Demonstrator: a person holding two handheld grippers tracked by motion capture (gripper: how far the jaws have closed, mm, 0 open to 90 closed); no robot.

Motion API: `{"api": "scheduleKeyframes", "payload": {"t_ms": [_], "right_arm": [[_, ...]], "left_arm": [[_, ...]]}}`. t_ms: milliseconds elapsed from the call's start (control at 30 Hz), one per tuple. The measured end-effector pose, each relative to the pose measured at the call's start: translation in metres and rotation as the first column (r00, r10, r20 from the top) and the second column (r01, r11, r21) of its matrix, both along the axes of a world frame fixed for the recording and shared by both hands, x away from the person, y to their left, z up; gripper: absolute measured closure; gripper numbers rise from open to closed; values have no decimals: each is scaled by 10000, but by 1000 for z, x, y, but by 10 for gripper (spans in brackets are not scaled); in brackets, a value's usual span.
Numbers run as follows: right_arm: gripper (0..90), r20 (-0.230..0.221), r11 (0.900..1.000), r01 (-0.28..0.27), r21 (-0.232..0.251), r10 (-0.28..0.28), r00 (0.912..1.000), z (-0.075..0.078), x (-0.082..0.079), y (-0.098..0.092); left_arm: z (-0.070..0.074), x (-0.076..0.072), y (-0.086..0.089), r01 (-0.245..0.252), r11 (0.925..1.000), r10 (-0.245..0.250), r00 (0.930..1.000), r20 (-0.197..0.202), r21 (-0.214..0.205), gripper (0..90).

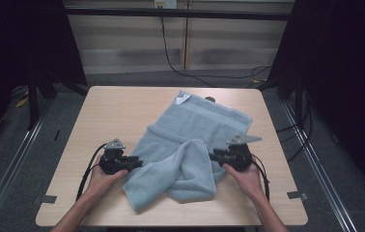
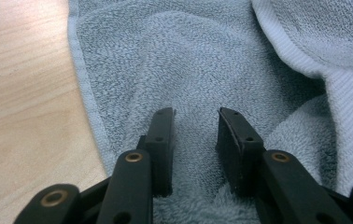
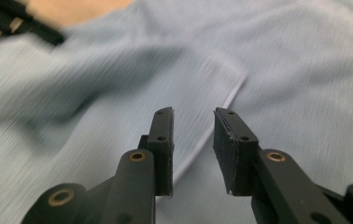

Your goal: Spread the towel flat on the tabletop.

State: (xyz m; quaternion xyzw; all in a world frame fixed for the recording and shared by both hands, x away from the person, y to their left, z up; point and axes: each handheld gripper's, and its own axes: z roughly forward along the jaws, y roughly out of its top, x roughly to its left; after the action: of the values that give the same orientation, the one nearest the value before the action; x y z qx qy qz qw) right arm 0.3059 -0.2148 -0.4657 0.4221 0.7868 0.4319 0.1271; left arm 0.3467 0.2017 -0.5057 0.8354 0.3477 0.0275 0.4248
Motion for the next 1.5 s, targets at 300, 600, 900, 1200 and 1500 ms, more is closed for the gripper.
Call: {"api": "scheduleKeyframes", "payload": {"t_ms": [300,600,900,1200,1500], "right_arm": [[572,-477,9997,186,-149,-193,9987,-24,82,29],[503,-149,9927,29,-1209,-48,9999,-43,74,37],[832,102,9932,333,-1117,-323,9994,-38,66,34],[869,270,9966,674,-466,-662,9974,-26,56,21],[870,243,9933,1066,-438,-1056,9941,-22,41,-5]], "left_arm": [[1,-3,-1,105,9998,-106,9999,69,154,625],[2,-3,0,32,9999,-32,10000,4,108,605],[24,-27,15,26,9969,-15,9999,139,-787,527],[24,-58,27,893,9931,-881,9959,181,-755,457],[22,-69,23,1456,9858,-1441,9893,239,-834,517]]}}
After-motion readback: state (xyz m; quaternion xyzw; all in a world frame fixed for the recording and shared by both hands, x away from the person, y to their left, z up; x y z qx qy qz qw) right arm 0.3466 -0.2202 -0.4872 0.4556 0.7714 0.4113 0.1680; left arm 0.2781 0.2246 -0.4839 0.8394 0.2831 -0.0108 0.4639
